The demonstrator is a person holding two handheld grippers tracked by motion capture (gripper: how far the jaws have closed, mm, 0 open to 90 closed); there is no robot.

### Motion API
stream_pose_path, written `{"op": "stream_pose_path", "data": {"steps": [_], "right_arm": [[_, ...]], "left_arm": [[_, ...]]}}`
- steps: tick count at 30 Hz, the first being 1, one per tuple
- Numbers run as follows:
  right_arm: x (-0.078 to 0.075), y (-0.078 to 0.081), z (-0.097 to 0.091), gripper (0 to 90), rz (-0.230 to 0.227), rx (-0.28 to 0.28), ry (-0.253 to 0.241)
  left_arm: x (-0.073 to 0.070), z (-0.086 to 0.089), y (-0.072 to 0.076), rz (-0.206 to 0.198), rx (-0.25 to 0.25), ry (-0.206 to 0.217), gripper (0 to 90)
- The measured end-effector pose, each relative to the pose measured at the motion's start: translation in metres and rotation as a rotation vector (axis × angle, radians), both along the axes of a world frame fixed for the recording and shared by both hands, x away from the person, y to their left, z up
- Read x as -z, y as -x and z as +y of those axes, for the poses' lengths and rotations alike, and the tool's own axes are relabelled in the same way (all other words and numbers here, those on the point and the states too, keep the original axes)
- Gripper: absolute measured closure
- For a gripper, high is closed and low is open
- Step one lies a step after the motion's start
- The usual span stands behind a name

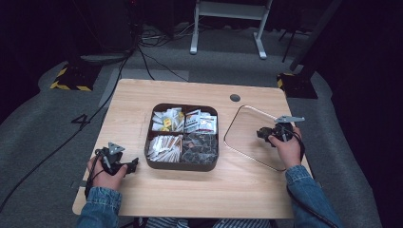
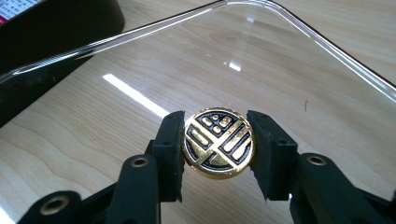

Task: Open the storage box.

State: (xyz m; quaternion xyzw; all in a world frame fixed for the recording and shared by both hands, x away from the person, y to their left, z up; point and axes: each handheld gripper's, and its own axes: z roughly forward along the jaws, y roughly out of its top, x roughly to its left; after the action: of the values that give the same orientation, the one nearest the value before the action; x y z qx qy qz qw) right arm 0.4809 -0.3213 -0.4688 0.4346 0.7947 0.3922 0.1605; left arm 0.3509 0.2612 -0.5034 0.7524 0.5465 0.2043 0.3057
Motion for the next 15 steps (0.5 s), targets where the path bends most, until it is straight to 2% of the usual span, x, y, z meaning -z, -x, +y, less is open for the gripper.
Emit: {"op": "stream_pose_path", "data": {"steps": [4, 15], "right_arm": [[0.008, 0.001, -0.001, 59.1, 0.009, 0.02, -0.012], [0.019, 0.002, 0.0, 59.1, 0.016, 0.046, 0.002]], "left_arm": [[0.002, 0.001, 0.0, -0.01, 0.011, 0.007, 15.8], [0.002, 0.001, -0.001, -0.011, 0.009, 0.004, 15.3]]}}
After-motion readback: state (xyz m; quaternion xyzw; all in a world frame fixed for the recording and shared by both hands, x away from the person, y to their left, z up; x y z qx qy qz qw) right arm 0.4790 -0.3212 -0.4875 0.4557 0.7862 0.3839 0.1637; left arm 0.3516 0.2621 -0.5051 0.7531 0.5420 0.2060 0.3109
